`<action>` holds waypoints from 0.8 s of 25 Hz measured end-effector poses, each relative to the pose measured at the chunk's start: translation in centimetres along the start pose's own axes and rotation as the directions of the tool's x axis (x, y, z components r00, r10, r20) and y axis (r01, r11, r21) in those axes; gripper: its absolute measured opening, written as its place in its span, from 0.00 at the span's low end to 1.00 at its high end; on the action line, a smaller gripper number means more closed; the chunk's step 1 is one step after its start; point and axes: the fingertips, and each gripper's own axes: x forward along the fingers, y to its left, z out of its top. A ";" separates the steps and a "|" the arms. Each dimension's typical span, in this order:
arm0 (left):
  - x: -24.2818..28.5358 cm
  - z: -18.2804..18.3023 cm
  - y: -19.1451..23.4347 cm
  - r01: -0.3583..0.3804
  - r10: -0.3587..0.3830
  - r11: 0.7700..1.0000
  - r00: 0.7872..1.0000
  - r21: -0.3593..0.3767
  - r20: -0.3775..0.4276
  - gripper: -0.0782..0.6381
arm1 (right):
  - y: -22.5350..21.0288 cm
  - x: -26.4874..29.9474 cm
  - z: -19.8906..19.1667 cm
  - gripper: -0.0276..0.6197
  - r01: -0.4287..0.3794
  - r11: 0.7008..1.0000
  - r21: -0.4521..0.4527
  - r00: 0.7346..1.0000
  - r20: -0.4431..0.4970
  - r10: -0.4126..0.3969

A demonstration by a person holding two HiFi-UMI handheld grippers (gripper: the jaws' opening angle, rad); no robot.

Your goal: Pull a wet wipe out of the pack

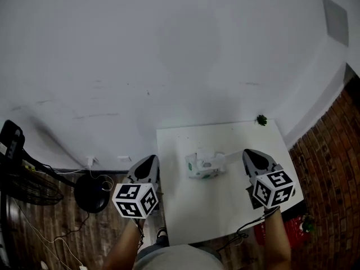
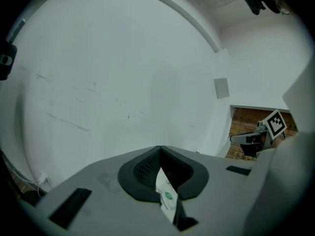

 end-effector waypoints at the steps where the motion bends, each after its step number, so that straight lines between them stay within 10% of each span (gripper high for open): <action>1: 0.2 0.3 -0.3 0.015 -0.015 1.000 1.000 0.010 0.003 0.11 | -0.2 -0.8 0.3 0.04 0.036 0.999 0.024 0.999 0.030 -0.036; 7: 1.5 2.9 -2.3 0.107 -0.109 0.992 0.994 0.065 0.028 0.11 | -0.9 -5.7 1.2 0.04 0.260 0.960 0.105 0.948 0.159 -0.274; 20: 2.3 5.8 -6.3 0.242 -0.254 0.953 0.966 0.184 0.042 0.11 | -1.5 -16.2 -3.3 0.05 0.572 0.775 0.269 0.756 0.193 -0.625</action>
